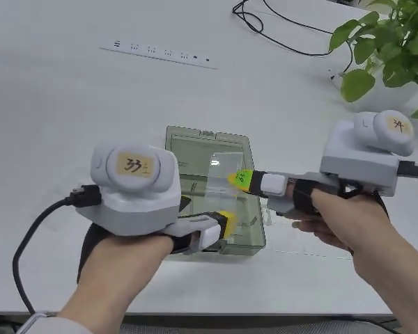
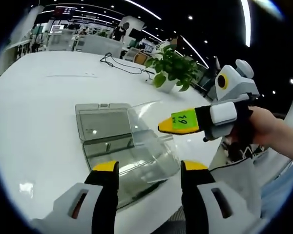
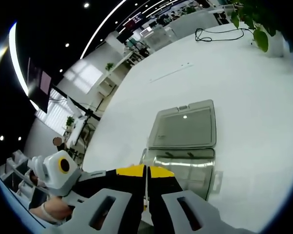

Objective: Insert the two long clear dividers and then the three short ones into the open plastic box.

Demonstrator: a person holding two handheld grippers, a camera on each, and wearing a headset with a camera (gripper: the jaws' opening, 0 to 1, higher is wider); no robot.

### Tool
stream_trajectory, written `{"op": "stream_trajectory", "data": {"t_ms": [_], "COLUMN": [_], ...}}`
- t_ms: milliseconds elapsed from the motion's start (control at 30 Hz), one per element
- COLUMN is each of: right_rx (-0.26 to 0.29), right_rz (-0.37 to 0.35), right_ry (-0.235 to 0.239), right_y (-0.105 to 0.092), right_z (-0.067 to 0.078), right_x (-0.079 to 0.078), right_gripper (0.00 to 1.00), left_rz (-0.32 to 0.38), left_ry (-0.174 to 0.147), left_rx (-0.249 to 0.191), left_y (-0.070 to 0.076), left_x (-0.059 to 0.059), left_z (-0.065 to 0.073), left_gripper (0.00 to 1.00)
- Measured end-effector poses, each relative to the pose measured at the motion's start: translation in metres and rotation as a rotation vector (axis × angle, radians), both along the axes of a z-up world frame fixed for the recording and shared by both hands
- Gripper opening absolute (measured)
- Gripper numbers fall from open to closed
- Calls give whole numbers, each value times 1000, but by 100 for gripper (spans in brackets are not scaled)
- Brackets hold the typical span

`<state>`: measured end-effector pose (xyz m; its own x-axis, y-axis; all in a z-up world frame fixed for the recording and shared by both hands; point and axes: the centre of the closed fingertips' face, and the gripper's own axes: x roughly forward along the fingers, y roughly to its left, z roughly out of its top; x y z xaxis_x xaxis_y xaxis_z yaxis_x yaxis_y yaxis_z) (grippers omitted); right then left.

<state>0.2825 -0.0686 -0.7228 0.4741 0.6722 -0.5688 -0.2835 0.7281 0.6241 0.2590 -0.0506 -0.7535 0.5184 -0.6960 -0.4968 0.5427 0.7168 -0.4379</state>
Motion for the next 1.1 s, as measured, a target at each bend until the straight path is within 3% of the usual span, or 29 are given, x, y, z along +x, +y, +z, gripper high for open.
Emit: {"op": "stream_trajectory", "data": {"t_ms": [67,100,300,400,533,700,833,867,1100], "right_rx": [-2,-5,-36,-65,-96,-145,-188,-198,-262], "right_rz": [-4,-7,-6,-3,5,12,36,40,37], "right_ry": [16,25,66,92,133,179,228,243,315], "right_y": [-2,-3,-8,-12,-16,-25,-31,-33,-44], "right_z": [0,0,-3,-6,-10,-14,-18,-19,-25], "right_x": [1,2,2,4,5,16,13,12,15], "right_gripper": [1,1,1,2,2,2,2,2,2], "left_rz": [-13,-46,-131,-220,-299,-328,-359,-379,-373], "left_ry": [-23,-52,-152,-235,-292,-325,-382,-398,-414], "left_rx": [30,50,59,120,181,162,165,163,161], "left_y": [6,7,10,12,17,21,25,25,32], "left_x": [3,4,7,6,3,3,5,3,5], "left_z": [-2,-3,3,1,-6,-3,2,3,4], "left_gripper": [53,54,65,68,75,83,100,100,100]}}
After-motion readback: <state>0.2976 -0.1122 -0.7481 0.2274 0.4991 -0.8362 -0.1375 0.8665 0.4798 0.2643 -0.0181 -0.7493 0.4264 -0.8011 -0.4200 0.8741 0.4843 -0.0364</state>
